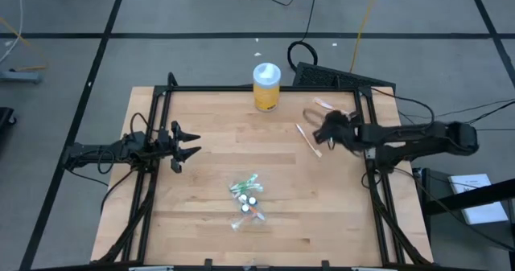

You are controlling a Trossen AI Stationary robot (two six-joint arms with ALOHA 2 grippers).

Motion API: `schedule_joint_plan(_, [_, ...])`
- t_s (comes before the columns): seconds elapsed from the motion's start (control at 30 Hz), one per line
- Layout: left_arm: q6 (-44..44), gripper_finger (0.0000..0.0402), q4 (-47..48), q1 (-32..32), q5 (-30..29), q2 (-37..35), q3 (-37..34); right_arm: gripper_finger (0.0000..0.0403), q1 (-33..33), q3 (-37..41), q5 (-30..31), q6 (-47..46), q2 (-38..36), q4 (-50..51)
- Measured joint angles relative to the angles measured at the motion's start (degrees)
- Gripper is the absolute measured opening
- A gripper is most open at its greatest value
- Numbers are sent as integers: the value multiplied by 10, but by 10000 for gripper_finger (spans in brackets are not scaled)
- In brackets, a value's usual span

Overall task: Pick & Place toothbrushing station
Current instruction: Put the orange toothbrush into the transparent organizer

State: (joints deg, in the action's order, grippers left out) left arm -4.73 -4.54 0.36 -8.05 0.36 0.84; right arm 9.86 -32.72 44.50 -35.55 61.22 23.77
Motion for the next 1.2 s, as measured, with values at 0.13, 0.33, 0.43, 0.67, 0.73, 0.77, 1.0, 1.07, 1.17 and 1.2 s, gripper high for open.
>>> schedule_joint_plan(0.13, [0, 209, 0, 0, 0, 0, 0, 169, 147, 18, -78, 25, 13, -32])
schedule_joint_plan(0.33, [0, 209, 0, 0, 0, 0, 0, 169, 334, 49, -184, 113, 62, -169])
schedule_joint_plan(0.43, [0, 209, 0, 0, 0, 0, 0, 169, 394, 49, -230, 133, 87, -207])
schedule_joint_plan(0.67, [0, 209, 0, 0, 0, 0, 0, 169, 419, 38, -239, 163, 128, -225])
schedule_joint_plan(0.73, [0, 209, 0, 0, 0, 0, 0, 169, 414, 38, -240, 171, 131, -215])
schedule_joint_plan(0.77, [0, 209, 0, 0, 0, 0, 0, 169, 413, 38, -243, 171, 133, -212])
schedule_joint_plan(1.0, [0, 209, 0, 0, 0, 0, 0, 169, 398, 38, -316, 179, 140, -193])
schedule_joint_plan(1.07, [0, 209, 0, 0, 0, 0, 0, 169, 398, 38, -338, 185, 140, -194])
schedule_joint_plan(1.17, [0, 209, 0, 0, 0, 0, 0, 169, 398, 38, -313, 186, 140, -216])
schedule_joint_plan(1.2, [0, 209, 0, 0, 0, 0, 0, 169, 400, 38, -329, 180, 140, -219])
